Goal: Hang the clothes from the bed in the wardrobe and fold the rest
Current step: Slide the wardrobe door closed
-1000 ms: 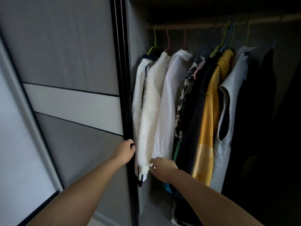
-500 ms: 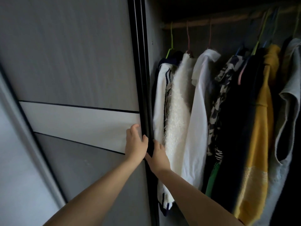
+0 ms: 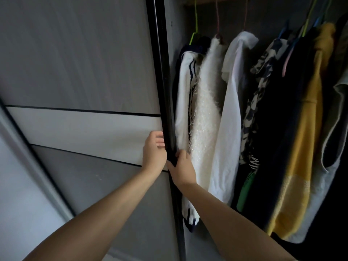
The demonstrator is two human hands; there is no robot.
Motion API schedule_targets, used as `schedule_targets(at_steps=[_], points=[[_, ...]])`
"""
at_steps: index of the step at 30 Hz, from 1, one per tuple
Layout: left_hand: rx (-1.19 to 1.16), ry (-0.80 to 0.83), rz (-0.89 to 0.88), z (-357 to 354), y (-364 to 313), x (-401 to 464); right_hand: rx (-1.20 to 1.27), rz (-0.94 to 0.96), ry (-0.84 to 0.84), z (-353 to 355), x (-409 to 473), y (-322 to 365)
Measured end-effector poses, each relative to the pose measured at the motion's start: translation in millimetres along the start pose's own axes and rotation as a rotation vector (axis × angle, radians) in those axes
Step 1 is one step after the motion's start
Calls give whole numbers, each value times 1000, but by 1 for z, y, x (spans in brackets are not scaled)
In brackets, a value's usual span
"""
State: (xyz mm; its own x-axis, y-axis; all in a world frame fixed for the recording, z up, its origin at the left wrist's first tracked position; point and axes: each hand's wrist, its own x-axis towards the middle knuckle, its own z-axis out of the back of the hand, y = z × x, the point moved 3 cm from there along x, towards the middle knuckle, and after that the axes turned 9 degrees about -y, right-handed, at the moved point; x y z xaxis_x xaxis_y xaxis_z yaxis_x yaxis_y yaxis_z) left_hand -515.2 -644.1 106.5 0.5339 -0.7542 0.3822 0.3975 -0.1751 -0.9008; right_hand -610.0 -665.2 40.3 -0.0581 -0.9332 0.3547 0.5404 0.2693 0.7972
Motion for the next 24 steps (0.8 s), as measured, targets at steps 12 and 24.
schedule_targets(at_steps=[12,24], points=[[-254,262,52,-35,-40,-57,-103,-1,-67,71,-13,-38],[-61,688,-442,-128,-94,-135,-292,-63,-238,209,-51,-111]])
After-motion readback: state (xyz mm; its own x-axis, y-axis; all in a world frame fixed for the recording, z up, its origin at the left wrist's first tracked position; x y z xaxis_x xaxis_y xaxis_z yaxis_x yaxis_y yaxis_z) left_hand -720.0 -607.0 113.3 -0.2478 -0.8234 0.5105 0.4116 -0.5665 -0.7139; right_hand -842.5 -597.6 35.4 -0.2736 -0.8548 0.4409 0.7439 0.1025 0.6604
